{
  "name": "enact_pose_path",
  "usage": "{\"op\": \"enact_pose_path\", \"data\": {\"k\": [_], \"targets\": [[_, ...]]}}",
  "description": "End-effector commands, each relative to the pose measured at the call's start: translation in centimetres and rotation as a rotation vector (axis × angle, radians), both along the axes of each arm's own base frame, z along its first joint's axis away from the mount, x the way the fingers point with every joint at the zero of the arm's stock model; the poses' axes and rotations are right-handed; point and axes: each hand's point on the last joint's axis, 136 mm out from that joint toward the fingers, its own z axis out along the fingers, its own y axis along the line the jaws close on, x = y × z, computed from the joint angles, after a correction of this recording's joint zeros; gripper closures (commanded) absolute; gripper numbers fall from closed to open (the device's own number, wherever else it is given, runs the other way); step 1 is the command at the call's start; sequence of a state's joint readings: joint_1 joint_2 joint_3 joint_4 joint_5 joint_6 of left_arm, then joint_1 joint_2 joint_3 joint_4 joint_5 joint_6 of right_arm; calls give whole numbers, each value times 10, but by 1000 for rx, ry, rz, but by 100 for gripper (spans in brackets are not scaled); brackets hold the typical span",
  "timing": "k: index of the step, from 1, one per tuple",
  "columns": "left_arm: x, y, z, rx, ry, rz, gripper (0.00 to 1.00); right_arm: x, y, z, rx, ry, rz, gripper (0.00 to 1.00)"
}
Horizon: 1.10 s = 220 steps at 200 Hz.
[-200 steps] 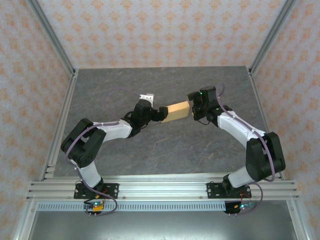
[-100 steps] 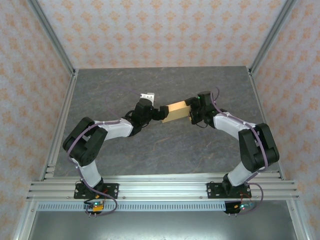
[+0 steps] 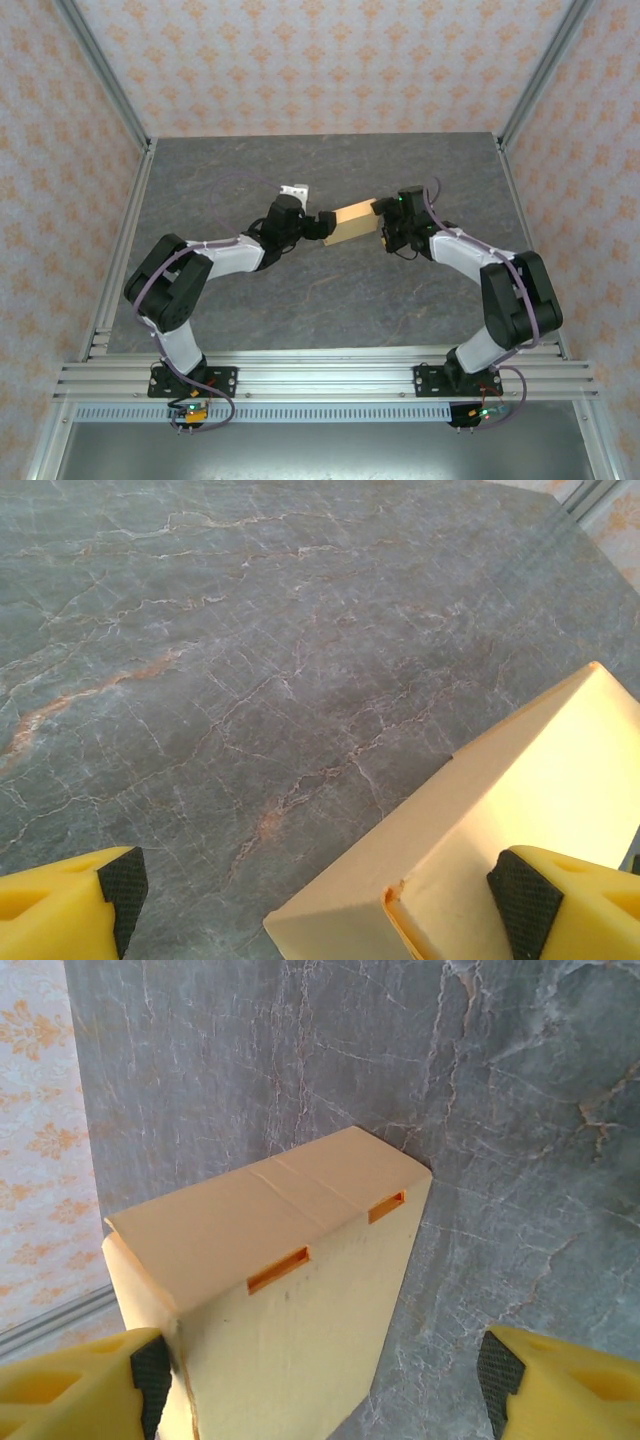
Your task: Fold the paper box
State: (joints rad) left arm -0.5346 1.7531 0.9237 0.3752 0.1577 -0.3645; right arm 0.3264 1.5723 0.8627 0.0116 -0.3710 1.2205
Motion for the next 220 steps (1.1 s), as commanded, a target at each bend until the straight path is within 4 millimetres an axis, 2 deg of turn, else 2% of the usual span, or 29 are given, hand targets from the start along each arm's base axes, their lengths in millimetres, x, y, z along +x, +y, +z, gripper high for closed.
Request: {"op": "enact_pose_path", "data": {"k": [1, 28, 45, 56, 64, 101, 125, 148, 178, 196, 211, 220], "targets": [[-25, 13, -19, 132, 135, -58, 8, -24, -11, -50, -81, 163, 7, 20], [-19, 8, 13, 135, 97, -85, 8, -19, -10, -53, -90, 169, 18, 20], [-18, 6, 20, 128, 79, -91, 7, -16, -5, -52, -78, 175, 30, 20], [-19, 6, 13, 144, 90, -102, 7, -15, -4, -51, -76, 175, 33, 20], [-22, 7, 0, 166, 113, -112, 7, -14, -5, -50, -84, 171, 34, 20], [-35, 31, -53, 228, 183, -34, 7, -9, -4, -38, -96, 148, 48, 20], [-40, 43, -75, 286, 224, -4, 7, -1, -2, -19, -103, 103, 70, 19], [-41, 45, -83, 287, 225, 5, 8, 9, 5, 9, -93, 62, 105, 18], [-42, 26, -70, 215, 131, -77, 9, 12, -1, 48, -128, 9, 95, 12], [-45, 22, -62, 200, 86, -91, 8, 15, -8, 72, -150, -37, 83, 10], [-47, 21, -60, 222, 75, -100, 8, 17, -13, 84, -143, -58, 63, 8], [-49, 22, -61, 245, 72, -101, 8, 19, -16, 84, -129, -52, 47, 7]]}}
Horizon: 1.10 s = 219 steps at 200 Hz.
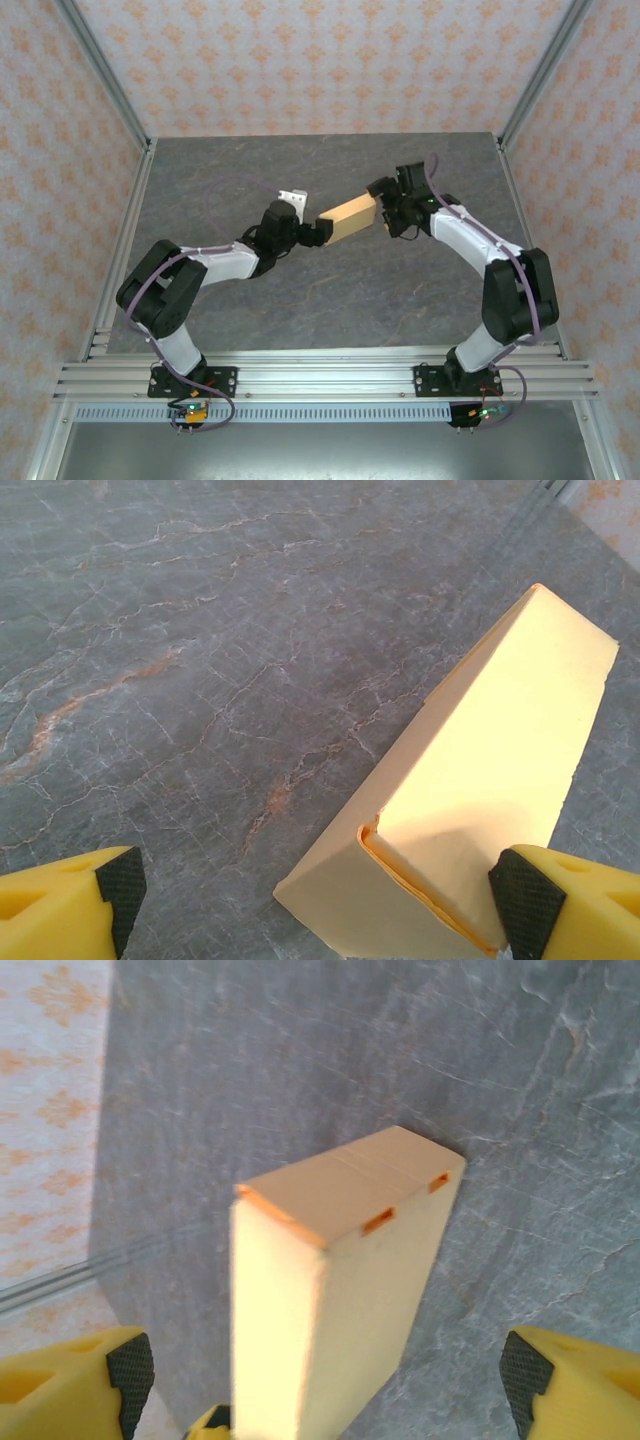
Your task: Fold the paper box
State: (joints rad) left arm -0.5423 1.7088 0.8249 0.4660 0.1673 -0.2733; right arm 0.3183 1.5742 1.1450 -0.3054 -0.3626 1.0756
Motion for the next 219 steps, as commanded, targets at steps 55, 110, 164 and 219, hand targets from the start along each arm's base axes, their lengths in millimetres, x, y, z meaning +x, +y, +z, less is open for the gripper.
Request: {"op": "enact_pose_path", "data": {"k": [55, 110, 164, 219], "targets": [[-38, 19, -55, 257, 97, -33, 7, 7, 17, -26, 281, 184, -52, 1], [-42, 51, -23, 304, 38, 112, 5, 21, -50, 13, -72, 24, -10, 1], [-40, 111, 92, 420, -163, 322, 0, 6, -111, 118, -657, -492, 136, 1], [-48, 196, 96, 566, -229, 506, 0, -45, -181, 112, -1162, -667, -56, 1]]}}
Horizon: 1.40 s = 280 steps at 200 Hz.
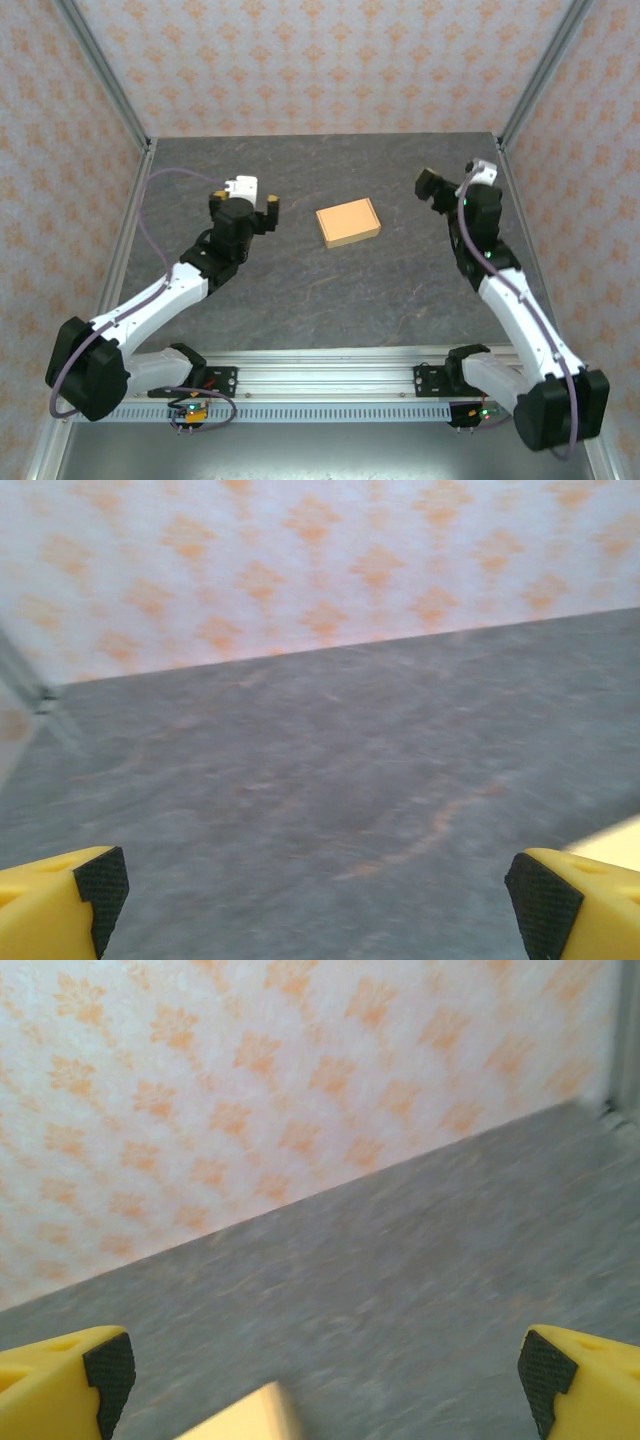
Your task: Fold the paper box
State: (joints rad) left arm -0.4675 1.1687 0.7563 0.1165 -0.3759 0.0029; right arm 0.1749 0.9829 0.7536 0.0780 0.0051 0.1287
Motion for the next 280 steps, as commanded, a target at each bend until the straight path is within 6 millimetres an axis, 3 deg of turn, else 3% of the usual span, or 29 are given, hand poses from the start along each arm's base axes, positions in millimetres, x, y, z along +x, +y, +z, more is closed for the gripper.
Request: {"op": "enact_pose_path", "data": {"k": [1, 13, 23, 52, 66, 93, 117, 133, 160, 280], "targets": [[-13, 41, -31, 148, 56, 96, 0, -5, -49, -18, -247, -8, -234, 1], [-20, 65, -44, 103, 65, 176, 0, -14, -69, -44, -241, 36, -329, 1], [-25, 80, -63, 51, 99, 202, 0, -20, -75, -67, -229, 42, -321, 1], [-31, 95, -101, 11, 105, 200, 0, -31, -81, -120, -184, 52, -303, 0], [-33, 107, -110, -15, 72, 238, 0, -24, -79, -141, -196, 110, -265, 1], [-23, 110, -107, -70, 17, 200, 0, 1, -70, -153, -177, 88, -190, 1], [-1, 103, -108, -53, 22, 88, 0, 23, -61, -172, -171, 149, -132, 1], [6, 114, -111, -147, -24, 102, 0, 32, -60, -191, -173, 198, -122, 1], [21, 110, -140, -170, 67, 57, 0, 32, -56, -191, -177, 188, -96, 1], [24, 110, -138, -129, 65, 91, 0, 30, -60, -189, -202, 194, -141, 1]]}}
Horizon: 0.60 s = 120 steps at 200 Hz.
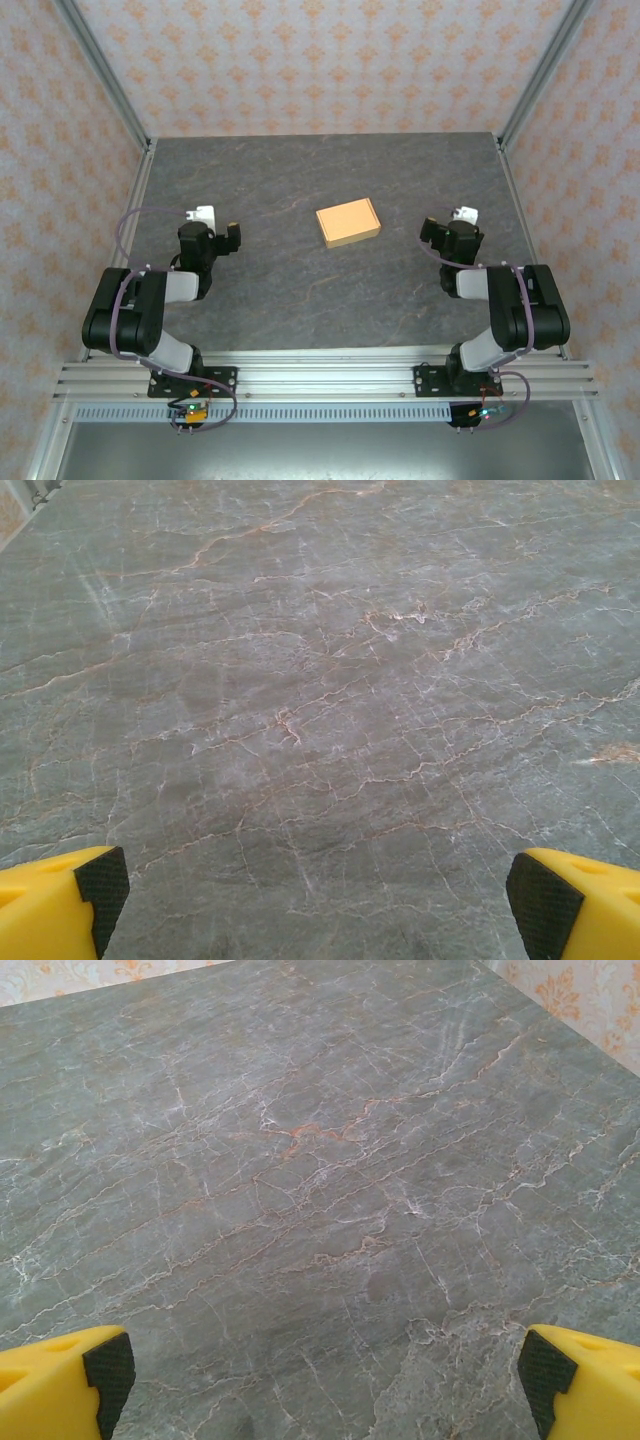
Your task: Fold the paper box
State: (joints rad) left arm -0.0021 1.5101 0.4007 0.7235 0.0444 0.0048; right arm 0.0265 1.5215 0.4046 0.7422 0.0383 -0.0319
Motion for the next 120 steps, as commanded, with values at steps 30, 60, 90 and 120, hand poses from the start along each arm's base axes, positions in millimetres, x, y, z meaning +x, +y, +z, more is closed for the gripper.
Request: {"op": "enact_pose_path", "data": {"k": [30, 60, 90, 120], "targets": [[10, 2, 19, 21, -58, 12, 0, 6, -1, 13, -22, -45, -10, 1], [10, 2, 19, 21, -58, 12, 0, 7, -1, 13, -20, -42, -10, 1], [10, 2, 19, 23, -59, 13, 0, 8, -1, 13, -21, -42, -10, 1], [9, 2, 19, 22, -57, 14, 0, 8, -1, 13, -21, -41, -9, 1]]}}
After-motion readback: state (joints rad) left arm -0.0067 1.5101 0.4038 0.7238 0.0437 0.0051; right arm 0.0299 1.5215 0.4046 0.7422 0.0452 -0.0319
